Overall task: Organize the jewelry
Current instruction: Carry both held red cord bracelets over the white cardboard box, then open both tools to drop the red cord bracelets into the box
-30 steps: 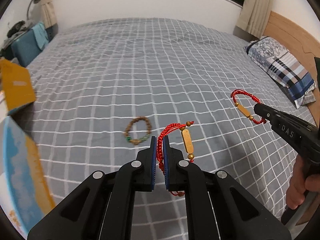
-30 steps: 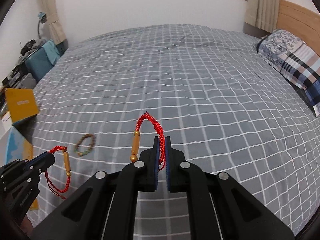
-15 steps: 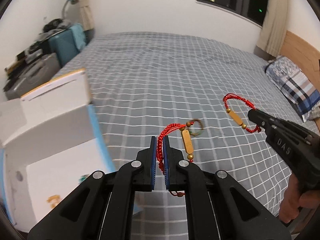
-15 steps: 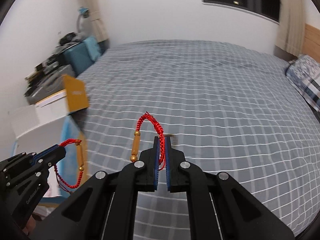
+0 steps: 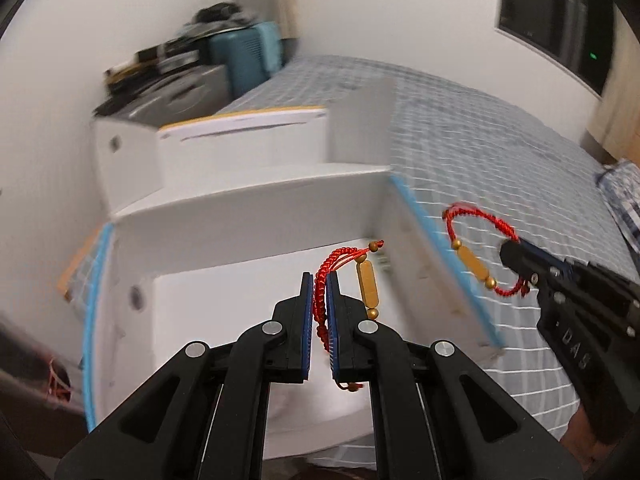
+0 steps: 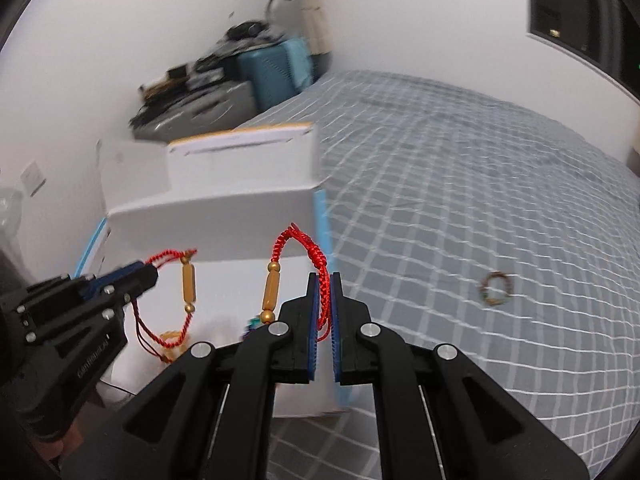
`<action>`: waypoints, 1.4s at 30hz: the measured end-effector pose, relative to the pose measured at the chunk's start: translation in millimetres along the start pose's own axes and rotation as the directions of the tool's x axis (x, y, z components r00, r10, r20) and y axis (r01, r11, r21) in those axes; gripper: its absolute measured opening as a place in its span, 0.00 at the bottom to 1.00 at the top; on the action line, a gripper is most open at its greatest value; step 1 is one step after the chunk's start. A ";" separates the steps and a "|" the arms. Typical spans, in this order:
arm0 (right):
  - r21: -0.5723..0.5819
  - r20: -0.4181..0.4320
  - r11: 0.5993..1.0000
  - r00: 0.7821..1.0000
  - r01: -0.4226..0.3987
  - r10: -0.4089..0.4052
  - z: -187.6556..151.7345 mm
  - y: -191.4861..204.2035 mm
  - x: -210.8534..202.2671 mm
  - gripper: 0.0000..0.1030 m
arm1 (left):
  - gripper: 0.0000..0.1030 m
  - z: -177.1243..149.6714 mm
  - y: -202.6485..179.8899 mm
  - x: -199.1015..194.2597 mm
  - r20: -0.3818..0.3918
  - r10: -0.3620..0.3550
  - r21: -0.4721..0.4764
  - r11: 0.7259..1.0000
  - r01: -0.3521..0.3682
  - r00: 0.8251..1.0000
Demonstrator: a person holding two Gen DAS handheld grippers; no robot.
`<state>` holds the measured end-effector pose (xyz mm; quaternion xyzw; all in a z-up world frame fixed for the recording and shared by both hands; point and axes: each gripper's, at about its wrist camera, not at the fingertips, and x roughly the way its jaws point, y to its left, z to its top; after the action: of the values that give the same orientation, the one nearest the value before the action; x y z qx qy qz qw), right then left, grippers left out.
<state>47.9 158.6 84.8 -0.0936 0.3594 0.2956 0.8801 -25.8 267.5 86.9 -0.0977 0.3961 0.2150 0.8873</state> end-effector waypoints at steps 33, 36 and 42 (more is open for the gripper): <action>-0.012 -0.182 1.000 0.983 -0.027 0.024 -29.0 61.1 79.1 0.39 | 0.41 -34.4 85.0 48.6 -0.124 0.053 -0.126 0.990 -0.068 0.991; 0.004 -0.146 1.000 0.989 -0.026 0.026 -24.3 53.4 63.7 0.50 | 0.52 -30.8 82.3 39.0 -0.097 0.054 -0.131 0.989 -0.066 0.994; 0.044 -0.049 0.999 0.999 0.011 -0.009 -10.8 20.8 24.3 0.77 | 0.81 -19.7 63.0 11.4 -0.019 0.046 -0.119 0.992 -0.048 0.999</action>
<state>43.2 182.4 61.2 -0.0833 0.3869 0.2808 0.8744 -60.9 320.1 65.0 -0.1430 0.3919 0.2582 0.8714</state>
